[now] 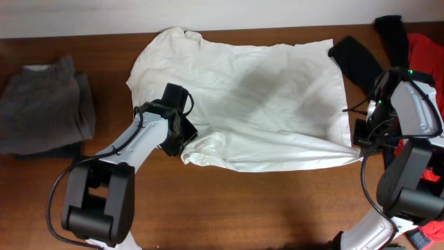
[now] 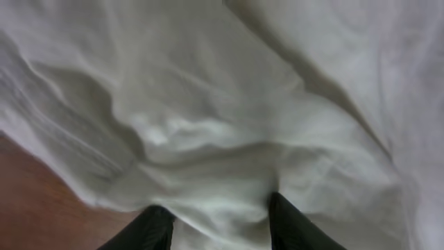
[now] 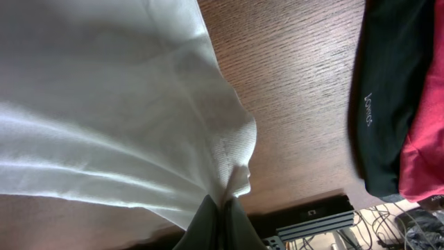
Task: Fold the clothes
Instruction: 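Hold the lower hem corners with both grippers, then lift the T-shirt by its hem with both grippers and flip it upward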
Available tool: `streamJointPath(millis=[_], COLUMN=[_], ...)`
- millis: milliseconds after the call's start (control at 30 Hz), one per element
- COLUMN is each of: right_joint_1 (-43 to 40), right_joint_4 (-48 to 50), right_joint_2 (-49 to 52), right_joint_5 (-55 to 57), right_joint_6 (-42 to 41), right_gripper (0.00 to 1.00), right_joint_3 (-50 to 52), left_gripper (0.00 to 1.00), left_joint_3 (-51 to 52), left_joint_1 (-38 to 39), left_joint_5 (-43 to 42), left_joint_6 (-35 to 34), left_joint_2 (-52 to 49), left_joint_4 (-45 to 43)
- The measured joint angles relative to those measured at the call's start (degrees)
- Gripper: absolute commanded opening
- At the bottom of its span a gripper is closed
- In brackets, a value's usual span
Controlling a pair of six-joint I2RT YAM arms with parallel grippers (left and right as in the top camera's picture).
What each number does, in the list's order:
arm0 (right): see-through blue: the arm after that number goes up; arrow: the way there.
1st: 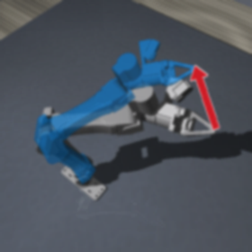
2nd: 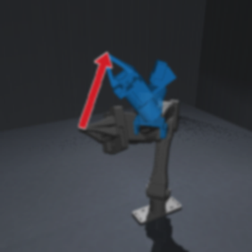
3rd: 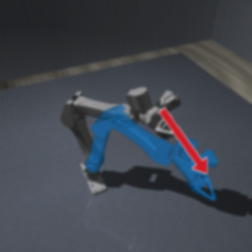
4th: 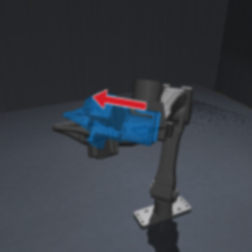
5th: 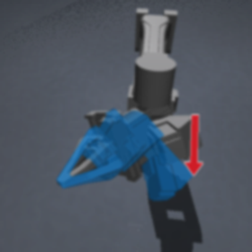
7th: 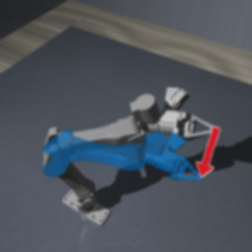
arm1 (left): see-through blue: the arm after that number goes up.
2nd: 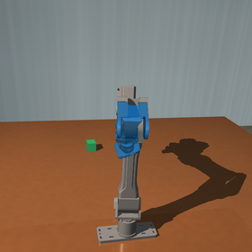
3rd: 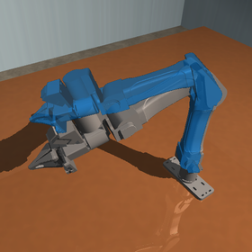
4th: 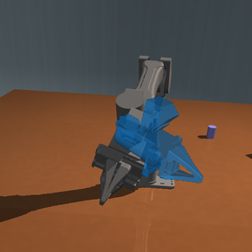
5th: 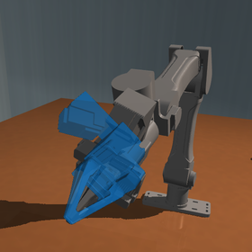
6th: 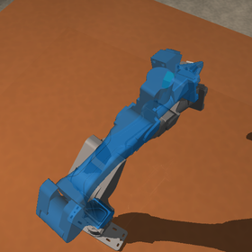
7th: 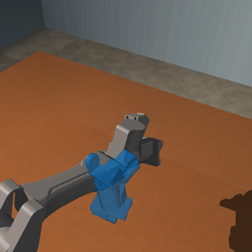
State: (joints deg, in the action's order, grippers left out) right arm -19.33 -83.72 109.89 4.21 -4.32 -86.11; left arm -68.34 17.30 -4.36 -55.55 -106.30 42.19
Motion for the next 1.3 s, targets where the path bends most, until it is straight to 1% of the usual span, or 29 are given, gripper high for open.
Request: streamJointPath(millis=[33,67,133,167,200,233,300,600,933,1033,1133,1300], right_joint_1=[0.0,0.0,0.0,0.0,0.0,0.0,0.0,0.0,0.0,0.0,0.0,0.0], right_joint_4=[0.0,0.0,0.0,0.0,0.0,0.0,0.0,0.0,0.0,0.0,0.0,0.2], right_joint_2=[0.0,0.0,0.0,0.0,0.0,0.0,0.0,0.0,0.0,0.0,0.0,-1.8], right_joint_5=[-0.2,-0.2,-0.3,-0.4,-0.4,-0.4,-0.5,-0.6,-0.6,-1.7,-3.2,-6.3], right_joint_6=[0.0,0.0,0.0,0.0,0.0,0.0,0.0,0.0,0.0,0.6,1.5,3.3], right_gripper=[0.04,0.04,0.04,0.04,0.04,0.04,0.04,0.04,0.04,0.04,0.04,0.04], right_joint_3=[0.0,0.0,0.0,0.0,0.0,0.0,0.0,0.0,0.0,0.0,0.0,-0.2], left_gripper=[0.39,0.27,0.24,0.14,0.08,0.04,0.01,0.00,0.01,0.00,0.01,0.00], left_joint_3=[0.3,0.5,0.7,0.7,0.7,0.7,0.7,0.8,1.1,1.1,1.1,1.1], left_joint_1=[0.0,0.0,0.0,0.0,0.0,0.0,0.0,0.0,-0.2,-0.9,-2.8,-10.4], left_joint_5=[0.4,0.7,1.3,1.5,1.7,1.7,1.8,1.9,6.4,6.9,7.2,7.3], left_joint_6=[0.0,0.0,-0.3,-0.3,-0.4,-0.3,-0.6,0.3,8.1,12.0,15.4,19.6], left_joint_2=[0.0,0.0,0.0,0.0,0.0,0.0,0.0,0.8,13.4,15.8,17.5,22.2], left_joint_4=[-0.8,-1.1,-1.3,-1.3,-1.4,-1.3,-1.3,-1.2,-1.1,-1.1,-0.1,1.8])
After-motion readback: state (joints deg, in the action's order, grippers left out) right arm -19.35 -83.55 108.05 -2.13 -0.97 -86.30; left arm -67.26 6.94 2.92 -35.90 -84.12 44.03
